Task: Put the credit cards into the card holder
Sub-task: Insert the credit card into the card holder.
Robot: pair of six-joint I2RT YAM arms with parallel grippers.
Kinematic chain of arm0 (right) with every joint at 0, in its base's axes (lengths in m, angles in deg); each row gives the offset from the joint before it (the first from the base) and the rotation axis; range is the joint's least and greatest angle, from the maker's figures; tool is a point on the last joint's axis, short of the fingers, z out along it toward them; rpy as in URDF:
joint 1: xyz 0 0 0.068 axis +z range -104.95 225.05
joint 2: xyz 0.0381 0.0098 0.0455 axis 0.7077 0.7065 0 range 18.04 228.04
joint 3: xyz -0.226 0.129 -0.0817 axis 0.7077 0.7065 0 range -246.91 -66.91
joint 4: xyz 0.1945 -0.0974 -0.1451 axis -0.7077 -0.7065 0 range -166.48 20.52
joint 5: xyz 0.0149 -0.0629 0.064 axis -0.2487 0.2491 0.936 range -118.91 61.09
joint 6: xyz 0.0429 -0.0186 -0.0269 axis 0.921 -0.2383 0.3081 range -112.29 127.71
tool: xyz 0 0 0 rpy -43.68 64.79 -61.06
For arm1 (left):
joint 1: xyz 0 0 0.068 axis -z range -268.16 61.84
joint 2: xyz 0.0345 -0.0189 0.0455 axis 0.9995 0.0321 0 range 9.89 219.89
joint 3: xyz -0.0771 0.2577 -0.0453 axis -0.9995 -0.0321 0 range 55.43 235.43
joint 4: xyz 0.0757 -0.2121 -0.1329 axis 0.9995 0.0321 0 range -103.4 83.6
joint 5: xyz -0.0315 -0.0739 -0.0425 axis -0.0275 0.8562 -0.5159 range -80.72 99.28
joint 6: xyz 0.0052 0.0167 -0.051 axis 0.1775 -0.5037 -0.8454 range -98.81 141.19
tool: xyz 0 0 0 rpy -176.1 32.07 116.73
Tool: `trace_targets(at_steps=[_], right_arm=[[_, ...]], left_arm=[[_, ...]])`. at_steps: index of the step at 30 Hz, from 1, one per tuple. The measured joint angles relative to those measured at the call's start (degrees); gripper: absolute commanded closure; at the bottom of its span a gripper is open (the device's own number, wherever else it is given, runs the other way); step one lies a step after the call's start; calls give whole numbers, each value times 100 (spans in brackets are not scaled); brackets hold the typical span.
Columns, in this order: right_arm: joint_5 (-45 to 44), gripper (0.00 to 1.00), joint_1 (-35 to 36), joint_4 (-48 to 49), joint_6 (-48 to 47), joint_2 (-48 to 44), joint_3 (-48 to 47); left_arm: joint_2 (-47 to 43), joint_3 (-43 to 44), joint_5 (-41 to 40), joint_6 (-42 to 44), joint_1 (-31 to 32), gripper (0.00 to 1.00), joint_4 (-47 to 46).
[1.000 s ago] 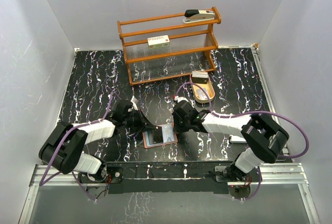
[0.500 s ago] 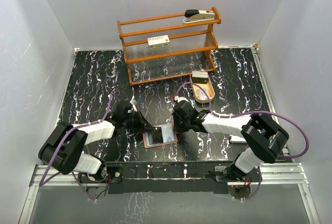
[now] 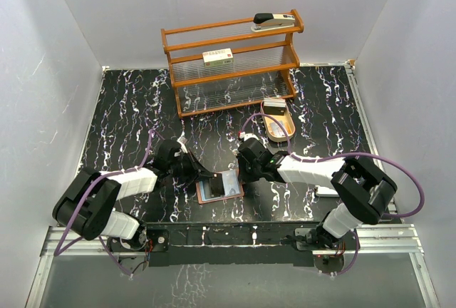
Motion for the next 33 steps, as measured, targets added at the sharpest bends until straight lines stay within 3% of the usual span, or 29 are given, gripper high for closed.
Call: trace_targets(at_steps=[21,33], right_arm=[[149,79,4,-275,205,-522,55],[232,97,22,-142,258,-179,74]], left_arm=[[302,-114,219,-66,0,100,-741],[212,-140,232,181,0,100,-529]])
